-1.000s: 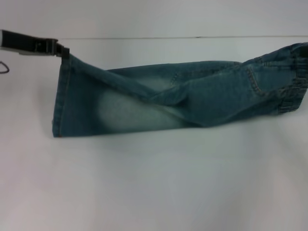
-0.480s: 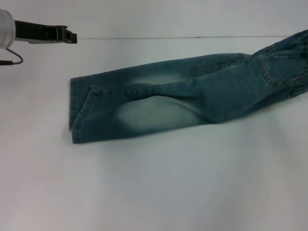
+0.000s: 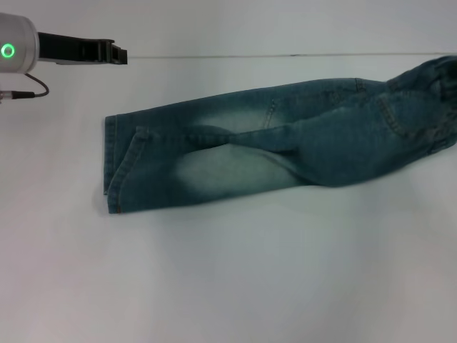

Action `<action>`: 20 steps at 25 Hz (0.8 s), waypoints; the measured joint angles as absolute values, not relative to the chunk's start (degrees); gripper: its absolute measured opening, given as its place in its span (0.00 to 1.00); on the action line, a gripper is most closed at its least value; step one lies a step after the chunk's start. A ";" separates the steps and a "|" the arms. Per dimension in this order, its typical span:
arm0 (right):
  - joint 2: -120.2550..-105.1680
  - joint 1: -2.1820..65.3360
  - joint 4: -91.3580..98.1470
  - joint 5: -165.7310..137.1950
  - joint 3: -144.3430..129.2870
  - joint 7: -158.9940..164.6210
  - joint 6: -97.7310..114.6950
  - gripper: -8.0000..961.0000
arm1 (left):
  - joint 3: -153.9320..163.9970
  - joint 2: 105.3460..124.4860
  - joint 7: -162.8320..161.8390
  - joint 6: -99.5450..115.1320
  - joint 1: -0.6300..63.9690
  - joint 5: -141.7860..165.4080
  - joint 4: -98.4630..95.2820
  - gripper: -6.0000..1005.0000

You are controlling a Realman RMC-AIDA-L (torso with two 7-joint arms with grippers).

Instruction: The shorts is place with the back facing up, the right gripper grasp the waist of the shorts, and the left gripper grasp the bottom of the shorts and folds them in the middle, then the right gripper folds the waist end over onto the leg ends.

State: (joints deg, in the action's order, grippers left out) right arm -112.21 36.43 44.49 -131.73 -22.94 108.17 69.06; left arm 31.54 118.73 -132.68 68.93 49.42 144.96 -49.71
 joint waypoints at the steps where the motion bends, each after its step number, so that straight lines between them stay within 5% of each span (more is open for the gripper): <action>1: -112.61 36.23 44.47 -131.72 -22.95 108.17 69.25 0.14 | 31.55 119.12 -132.66 68.88 49.27 144.94 -50.16 0.06; 7: -114.88 34.54 44.54 -131.41 -22.58 108.17 67.37 0.34 | 32.00 121.85 -131.32 67.56 47.61 143.73 -53.68 0.10; 17: -116.39 27.06 45.87 -113.38 -22.13 102.57 64.14 0.58 | 34.69 122.69 -131.14 65.86 46.69 141.88 -53.83 0.28; 20: -116.47 25.04 45.54 -108.64 -22.14 100.25 64.19 0.68 | 34.70 122.97 -130.62 65.43 46.31 140.35 -53.71 0.53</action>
State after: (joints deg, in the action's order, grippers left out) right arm -116.47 25.04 45.54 -108.64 -22.14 100.25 64.19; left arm 34.70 122.97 -130.62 65.43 46.31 140.35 -53.71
